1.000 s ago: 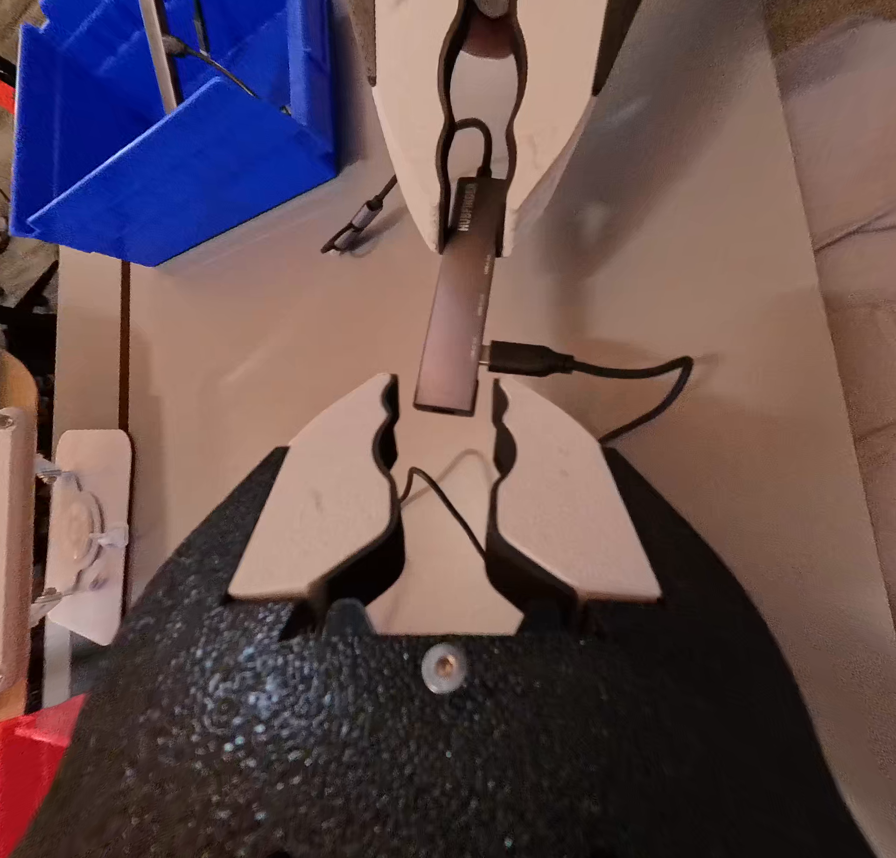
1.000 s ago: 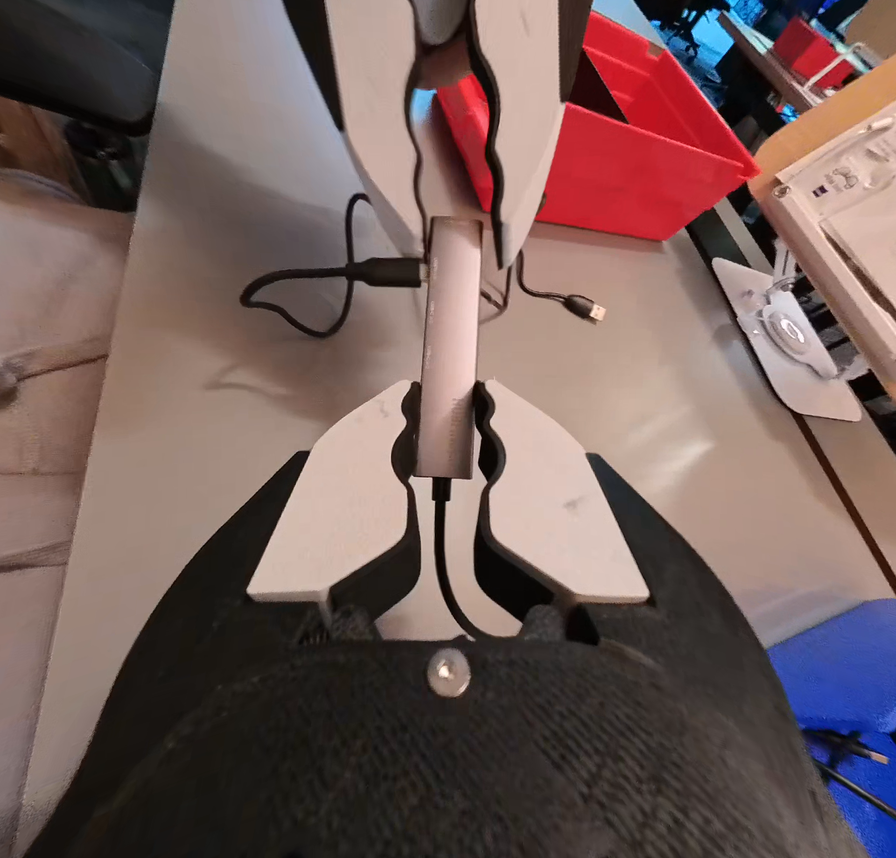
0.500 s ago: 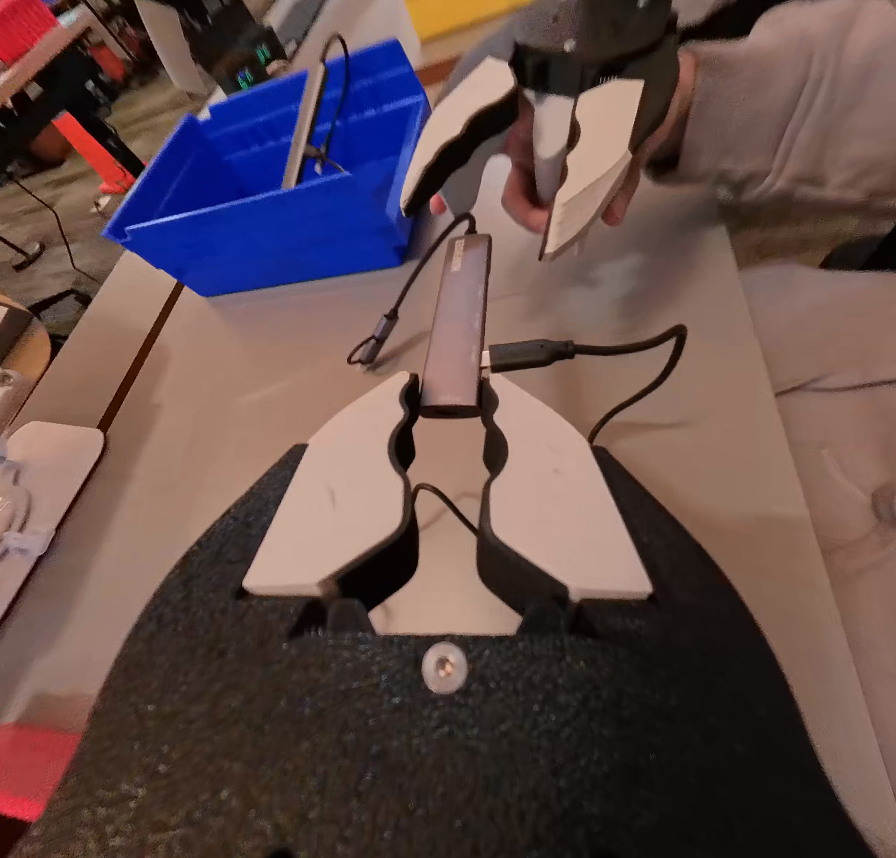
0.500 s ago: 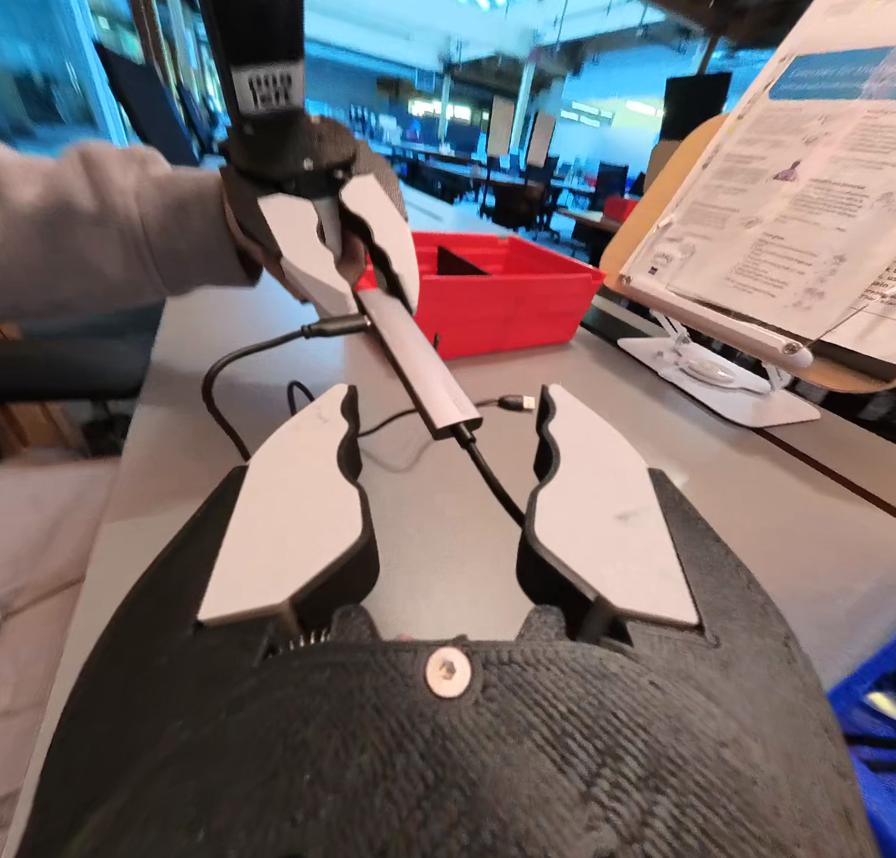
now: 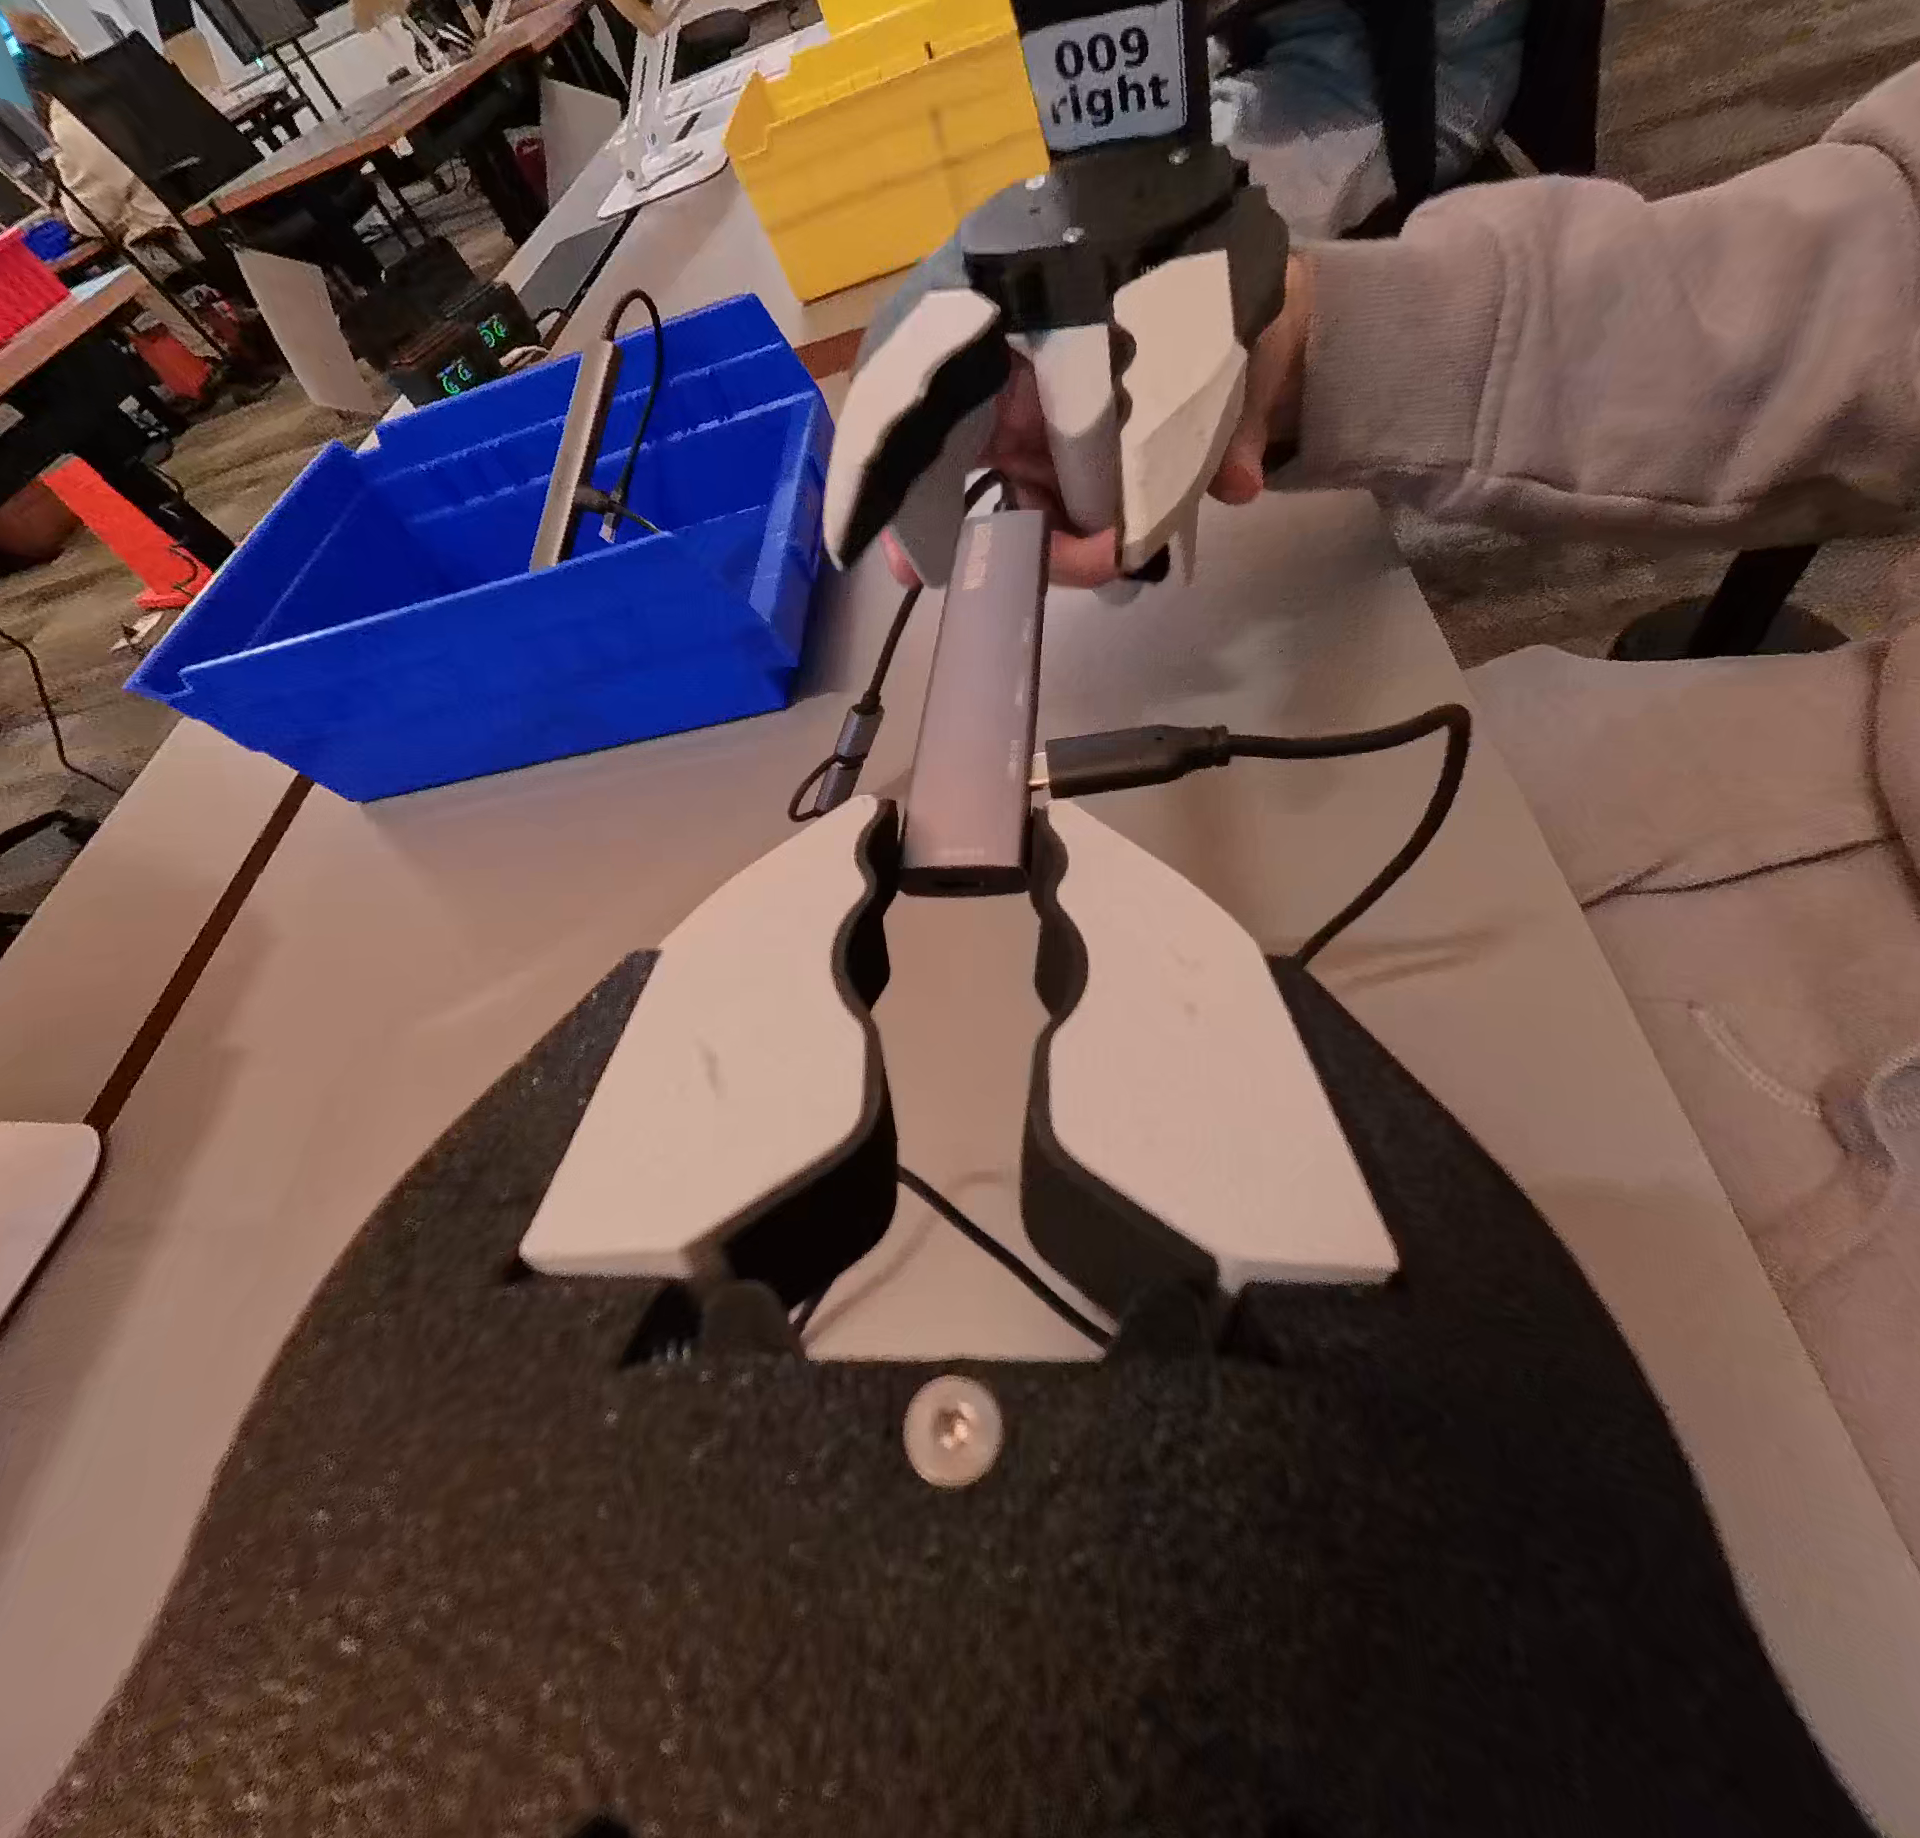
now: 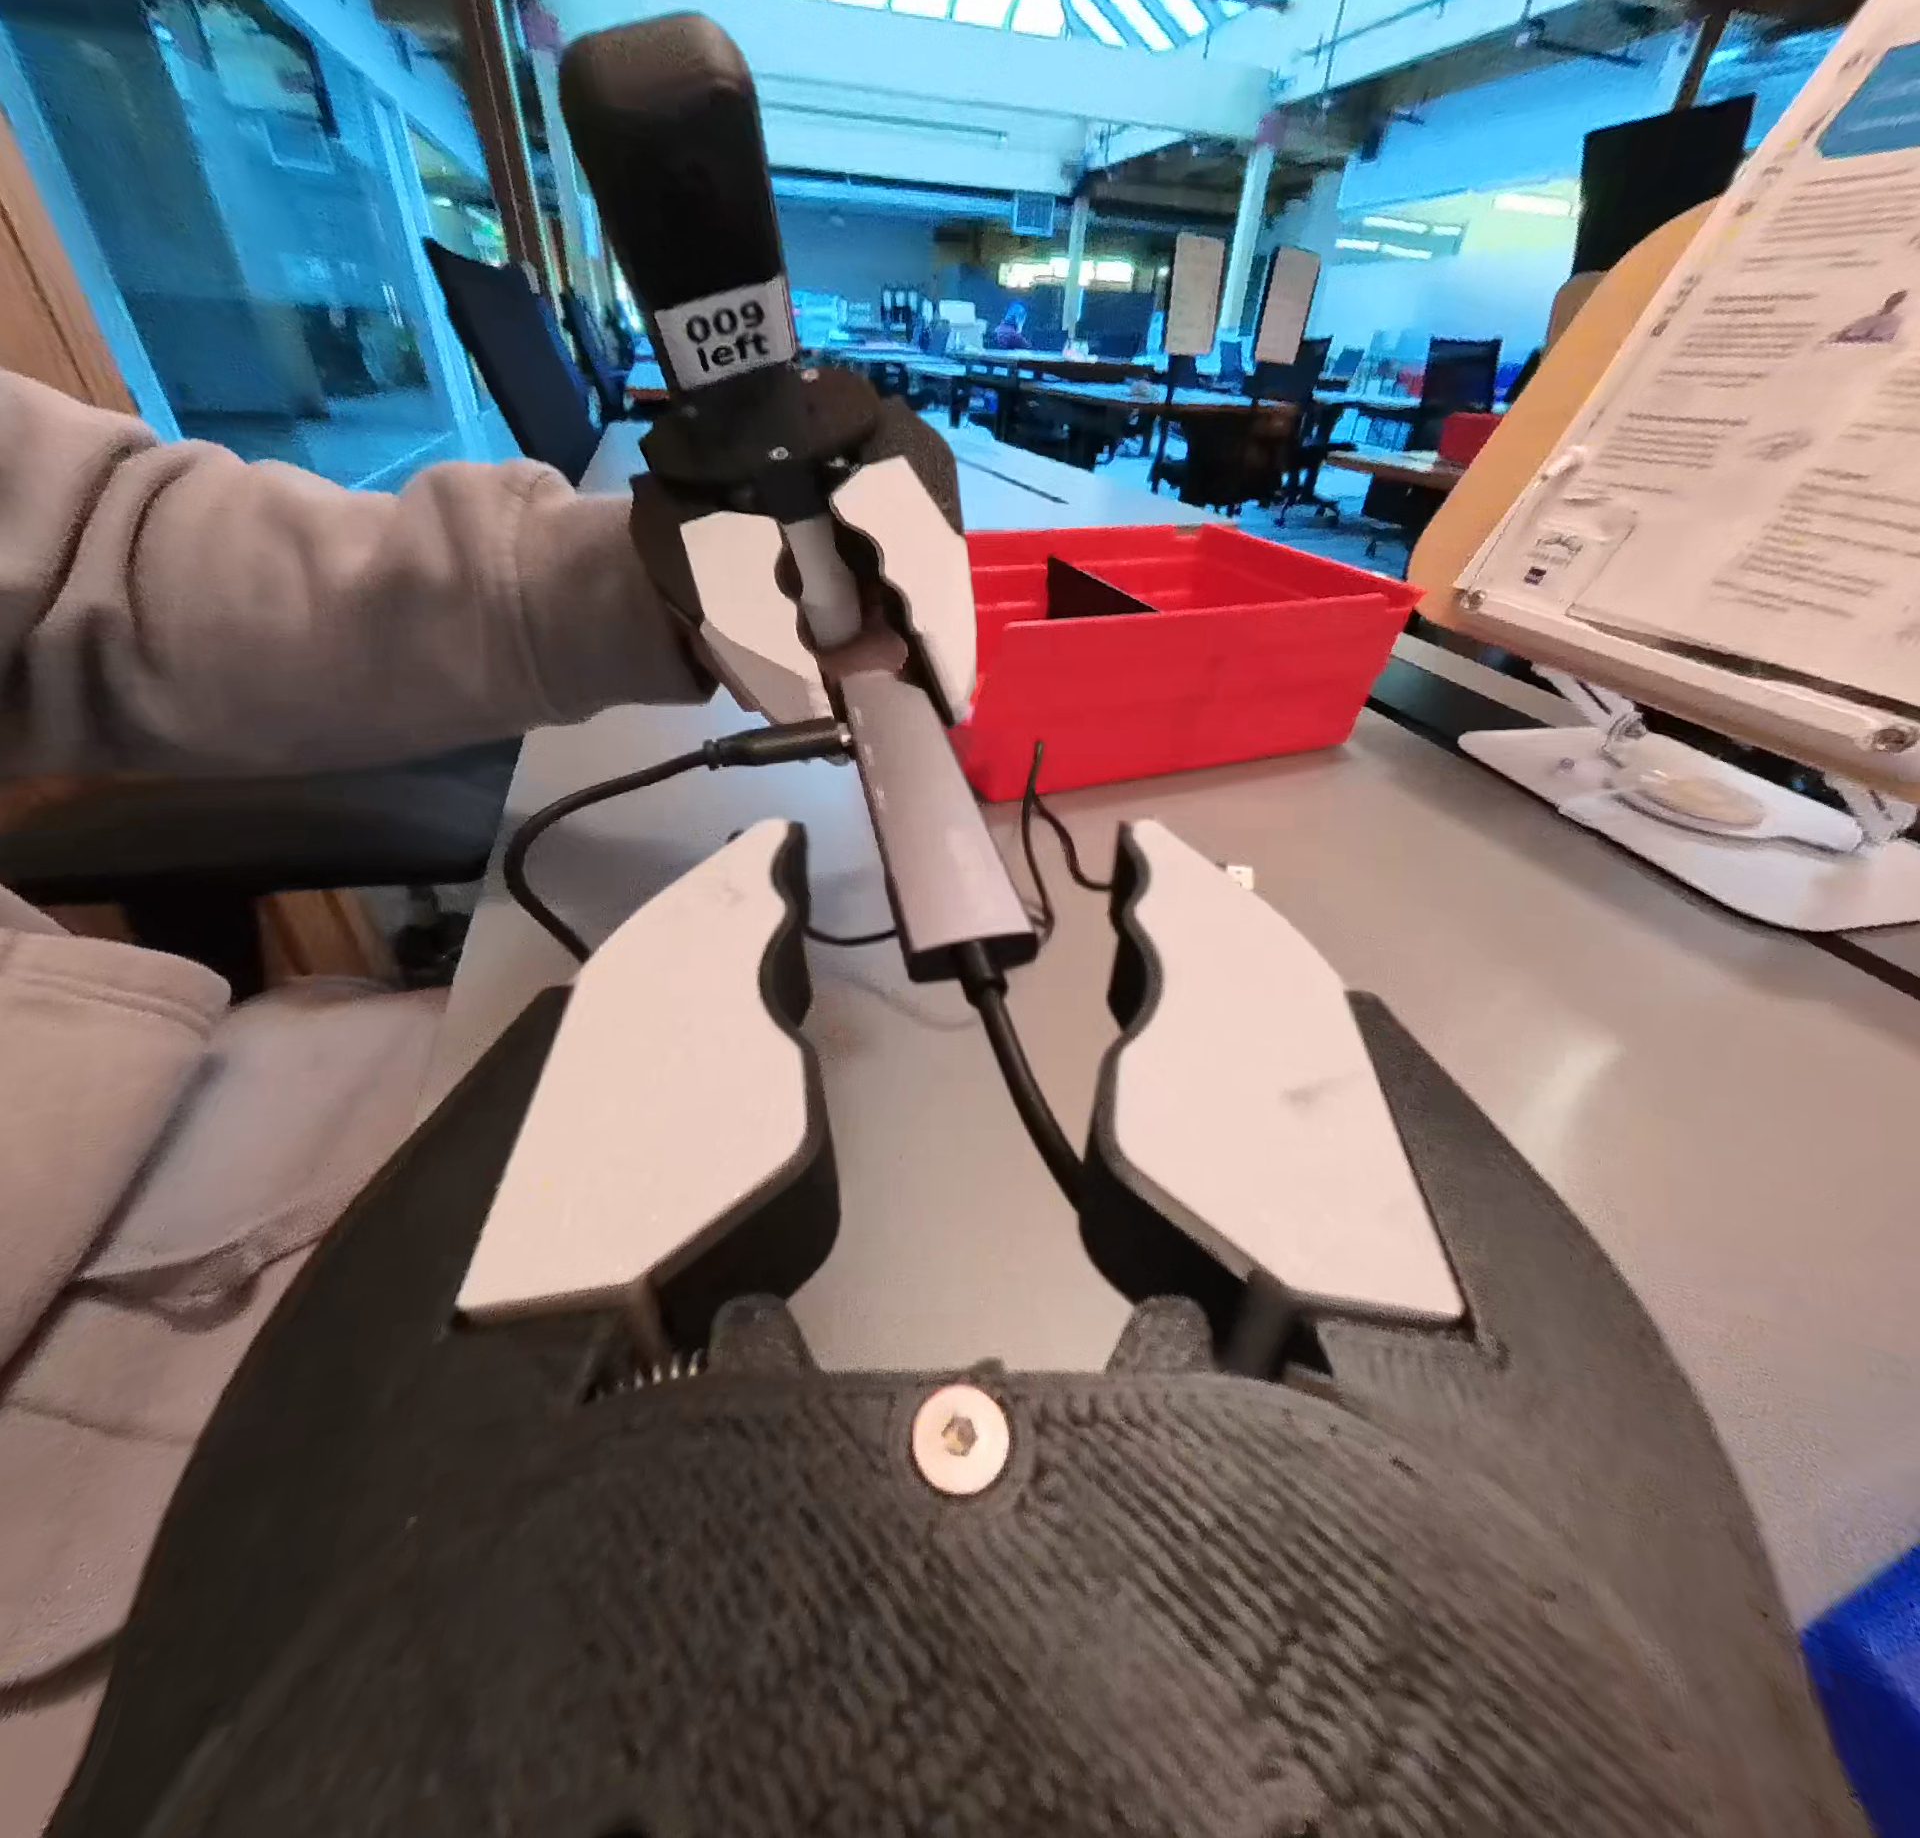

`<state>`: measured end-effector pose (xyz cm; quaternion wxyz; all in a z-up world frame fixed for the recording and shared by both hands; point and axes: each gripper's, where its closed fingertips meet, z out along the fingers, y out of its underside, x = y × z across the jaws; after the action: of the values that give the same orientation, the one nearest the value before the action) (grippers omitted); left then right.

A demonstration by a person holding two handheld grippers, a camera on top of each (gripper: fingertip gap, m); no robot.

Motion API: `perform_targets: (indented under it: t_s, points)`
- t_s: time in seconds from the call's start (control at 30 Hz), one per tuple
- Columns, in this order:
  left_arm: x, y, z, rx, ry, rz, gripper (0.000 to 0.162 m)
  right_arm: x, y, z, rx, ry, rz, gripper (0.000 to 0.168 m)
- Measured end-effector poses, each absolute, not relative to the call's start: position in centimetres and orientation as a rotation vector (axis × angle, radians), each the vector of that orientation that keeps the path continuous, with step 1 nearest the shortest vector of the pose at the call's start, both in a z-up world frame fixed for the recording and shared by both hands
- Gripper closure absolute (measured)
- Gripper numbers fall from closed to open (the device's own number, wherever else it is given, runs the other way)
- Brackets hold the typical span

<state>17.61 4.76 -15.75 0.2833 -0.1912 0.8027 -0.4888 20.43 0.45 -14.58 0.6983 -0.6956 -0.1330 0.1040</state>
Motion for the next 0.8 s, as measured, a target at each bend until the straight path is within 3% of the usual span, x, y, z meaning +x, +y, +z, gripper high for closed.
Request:
perform_targets:
  t_s: [0.07, 0.2, 0.57, 0.8]
  points:
    - [17.9, 4.5, -15.7, -0.507, 2.142, -1.329, 0.138, 20.2, 0.8, -14.7, -1.534, -0.3, 0.234, 0.125]
    - [18.1, 4.3, -16.0, -0.481, 2.139, -1.316, 0.138, 20.1, 1.4, -15.6, -1.547, -0.267, 0.286, 0.133]
    - [18.3, 4.4, -16.2, -0.437, 2.176, -1.312, 0.138, 20.2, 1.6, -18.3, -1.639, -0.302, 0.302, 0.136]
    - [18.4, 4.8, -16.6, -0.432, 2.15, -1.377, 0.138, 20.2, 1.8, -17.3, -1.527, -0.252, 0.367, 0.141]
